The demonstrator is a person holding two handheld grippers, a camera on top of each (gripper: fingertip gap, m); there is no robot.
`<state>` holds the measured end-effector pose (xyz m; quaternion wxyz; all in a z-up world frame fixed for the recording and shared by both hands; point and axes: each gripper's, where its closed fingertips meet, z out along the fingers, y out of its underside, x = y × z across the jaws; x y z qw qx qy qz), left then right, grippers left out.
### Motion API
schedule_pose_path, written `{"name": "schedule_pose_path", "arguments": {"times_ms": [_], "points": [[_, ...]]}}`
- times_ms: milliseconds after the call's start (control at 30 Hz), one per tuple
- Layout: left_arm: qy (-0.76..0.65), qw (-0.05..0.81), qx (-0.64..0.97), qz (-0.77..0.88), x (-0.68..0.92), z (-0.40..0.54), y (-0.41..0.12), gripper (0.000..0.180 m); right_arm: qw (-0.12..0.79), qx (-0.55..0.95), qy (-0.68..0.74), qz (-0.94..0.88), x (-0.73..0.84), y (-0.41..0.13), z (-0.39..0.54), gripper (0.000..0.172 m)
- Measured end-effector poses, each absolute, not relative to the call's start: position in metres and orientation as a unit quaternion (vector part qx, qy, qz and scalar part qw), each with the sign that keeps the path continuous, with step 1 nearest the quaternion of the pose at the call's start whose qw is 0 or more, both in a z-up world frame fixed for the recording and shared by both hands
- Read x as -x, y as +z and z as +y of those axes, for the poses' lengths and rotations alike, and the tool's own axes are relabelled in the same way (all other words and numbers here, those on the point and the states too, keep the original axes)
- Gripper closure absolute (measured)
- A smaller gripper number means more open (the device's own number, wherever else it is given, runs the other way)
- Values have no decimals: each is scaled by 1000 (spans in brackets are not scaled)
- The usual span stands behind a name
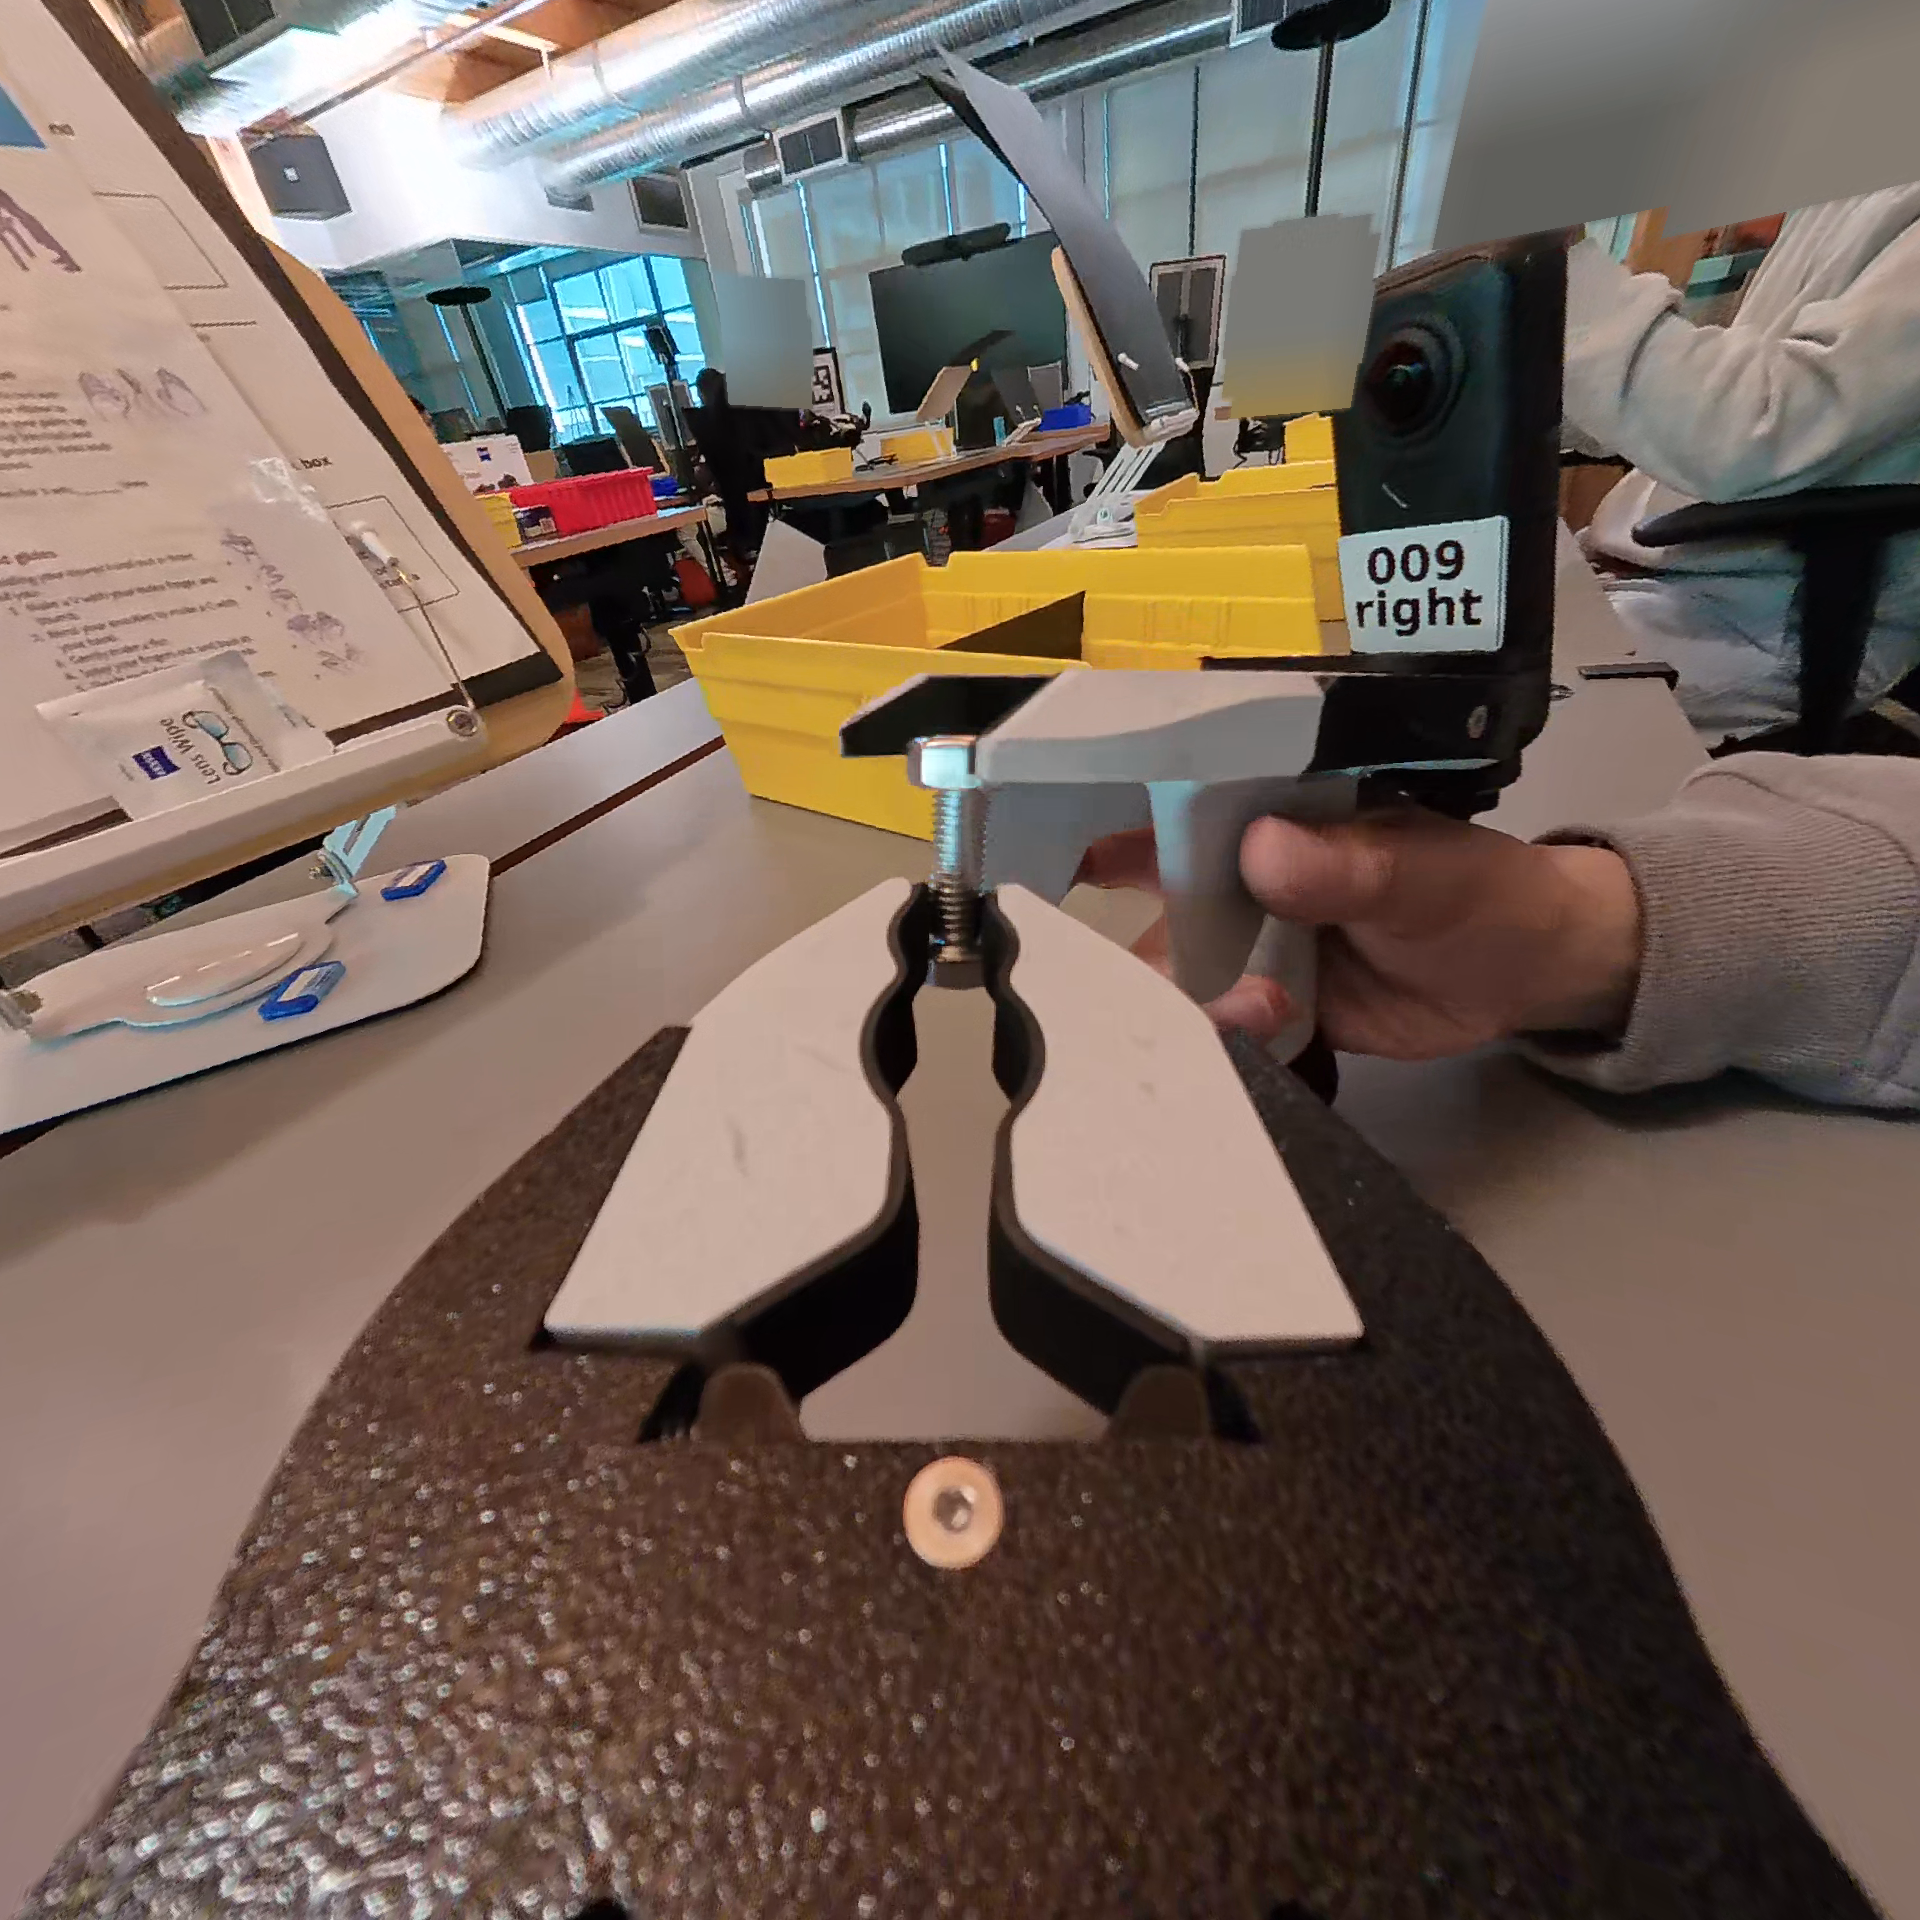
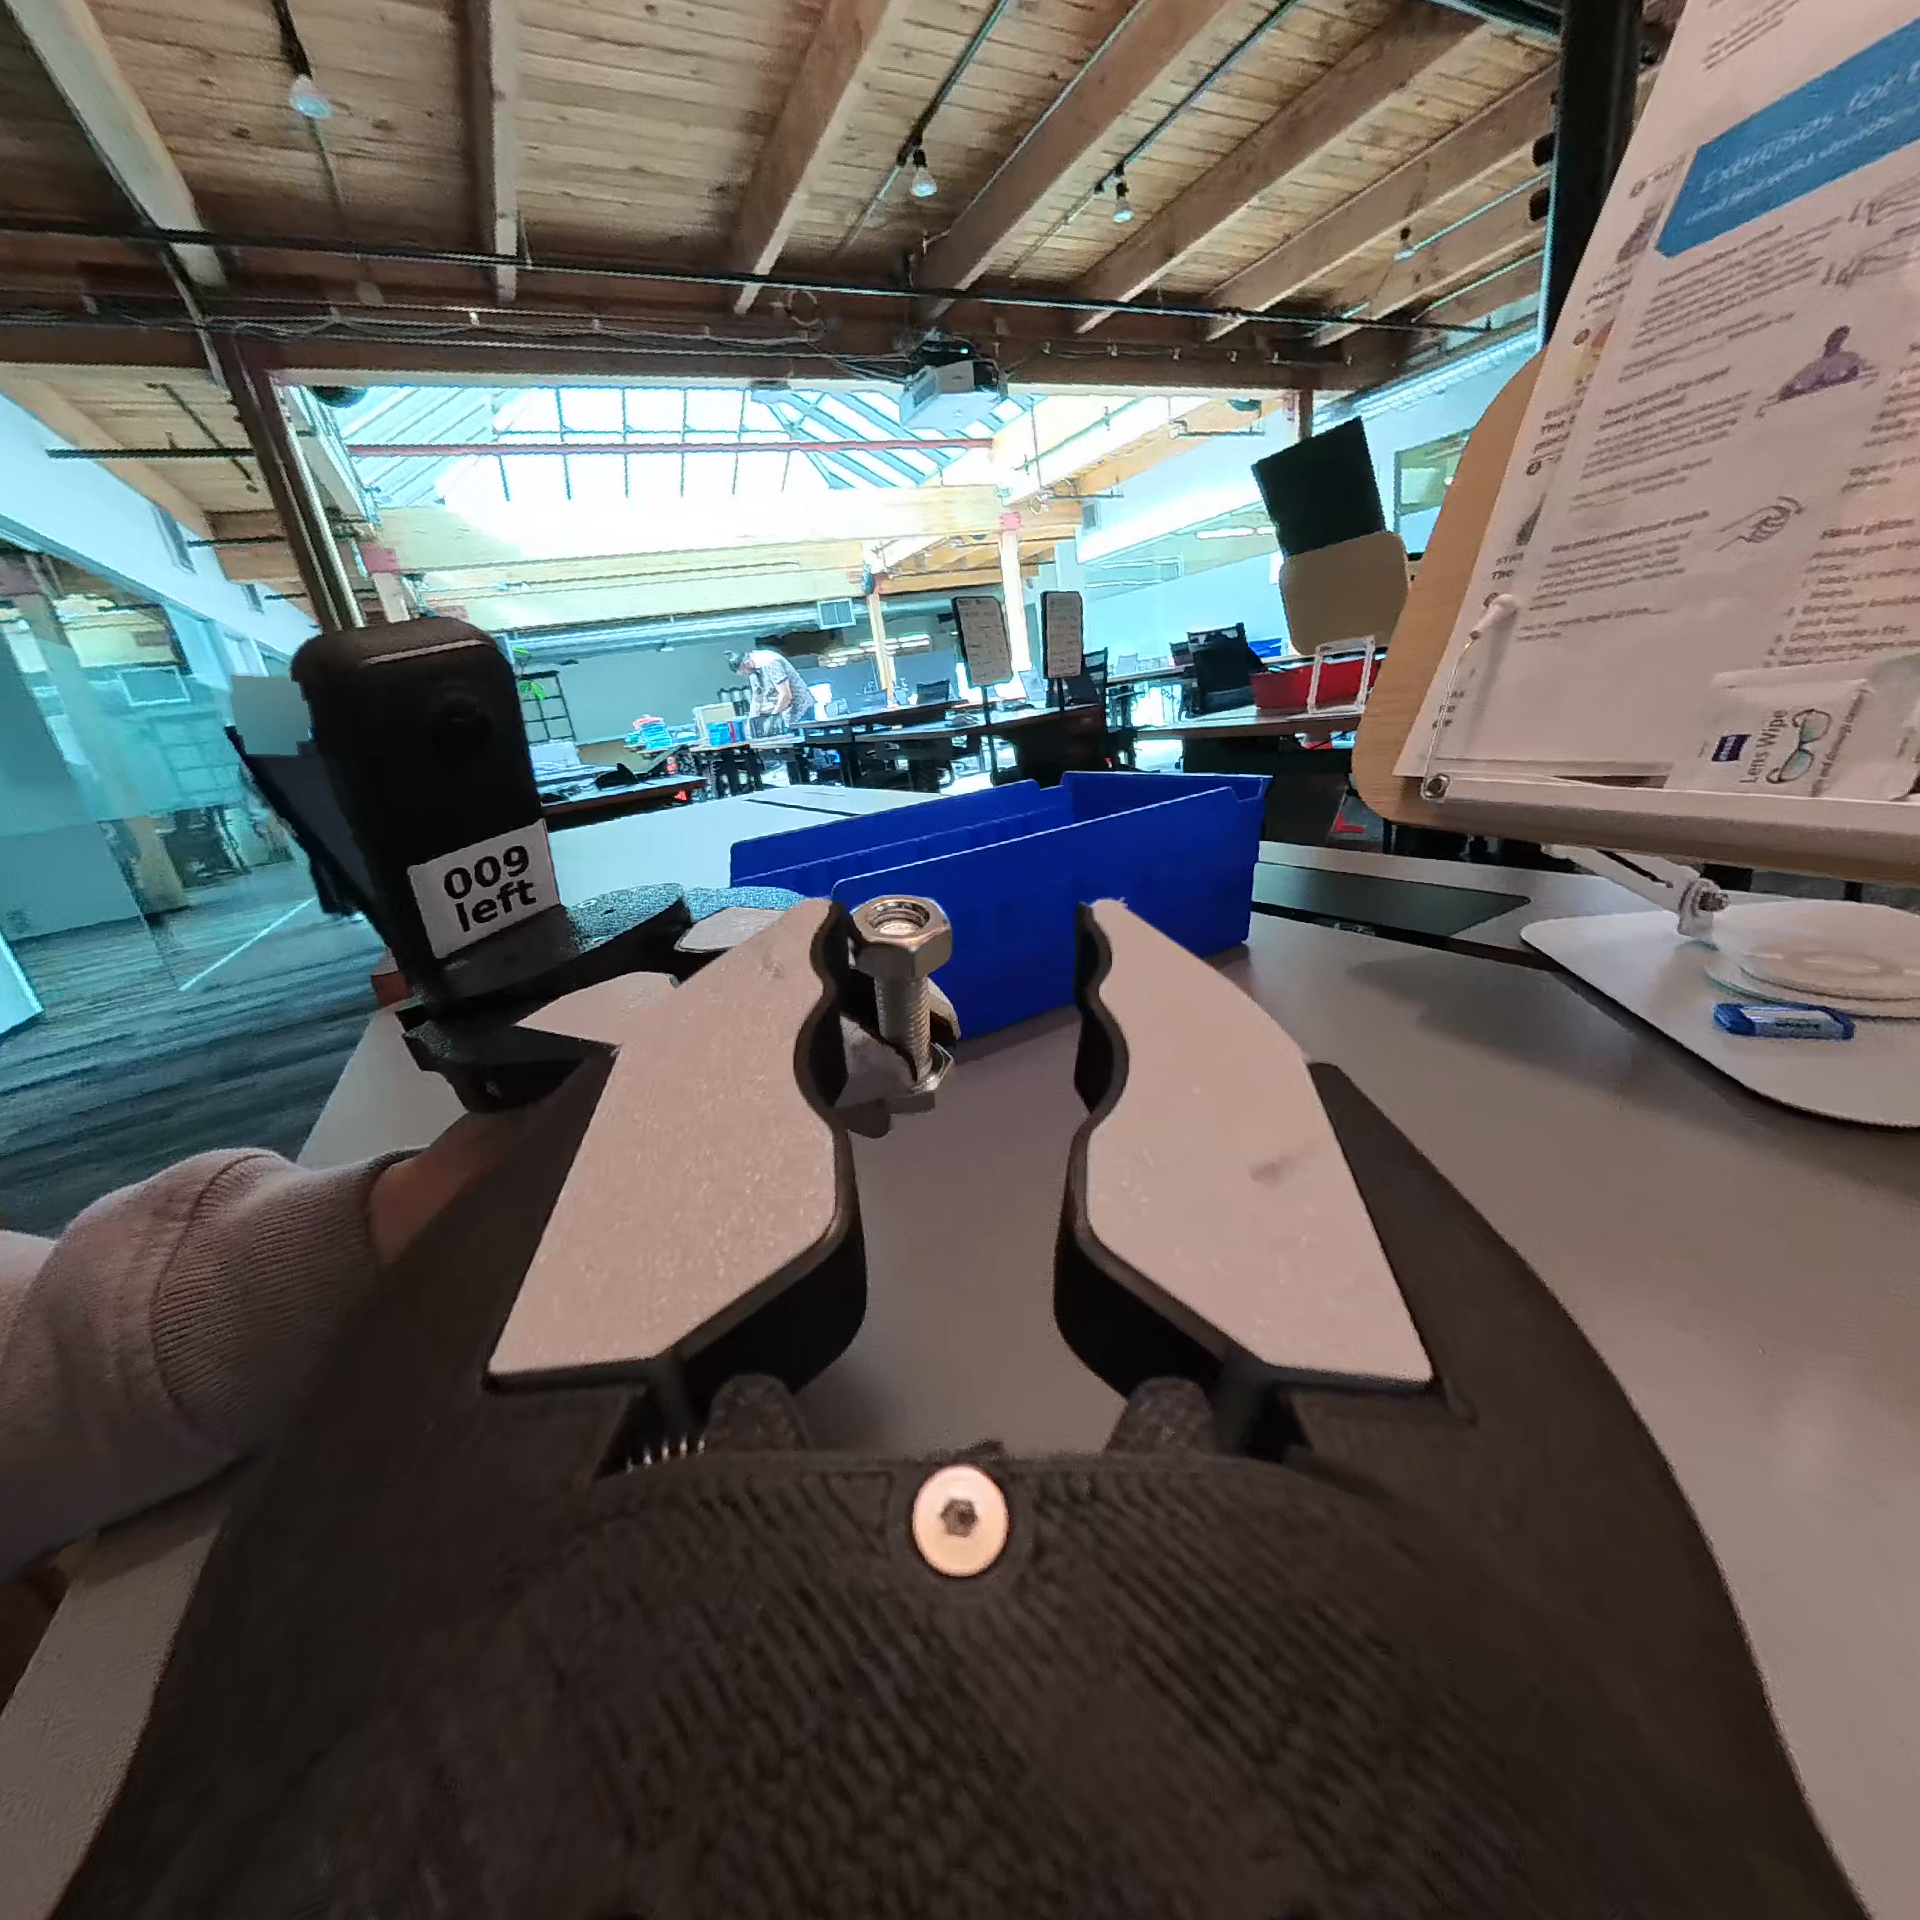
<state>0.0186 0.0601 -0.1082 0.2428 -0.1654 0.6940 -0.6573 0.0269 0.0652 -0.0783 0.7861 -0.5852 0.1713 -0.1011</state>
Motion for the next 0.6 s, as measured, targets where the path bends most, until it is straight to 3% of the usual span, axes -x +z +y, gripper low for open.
{"name": "schedule_pose_path", "arguments": {"times_ms": [100, 133, 200, 300, 600], "points": [[-676, 236, 183, 674, -21, 68, -103, 172, 786, 582, -106, 183, -32, -79, 61, 132], [-689, 229, 186, 662, -21, 71, -100, 172, 782, 581, -113, 194, -36, -81, 58, 145], [-702, 221, 193, 648, -22, 75, -96, 172, 784, 576, -107, 206, -40, -81, 54, 133], [-697, 221, 191, 655, -21, 73, -98, 172, 795, 571, -91, 183, -31, -76, 58, 129], [-673, 231, 168, 682, -18, 62, -105, 172, 797, 576, -108, 146, -20, -72, 65, 140]]}}
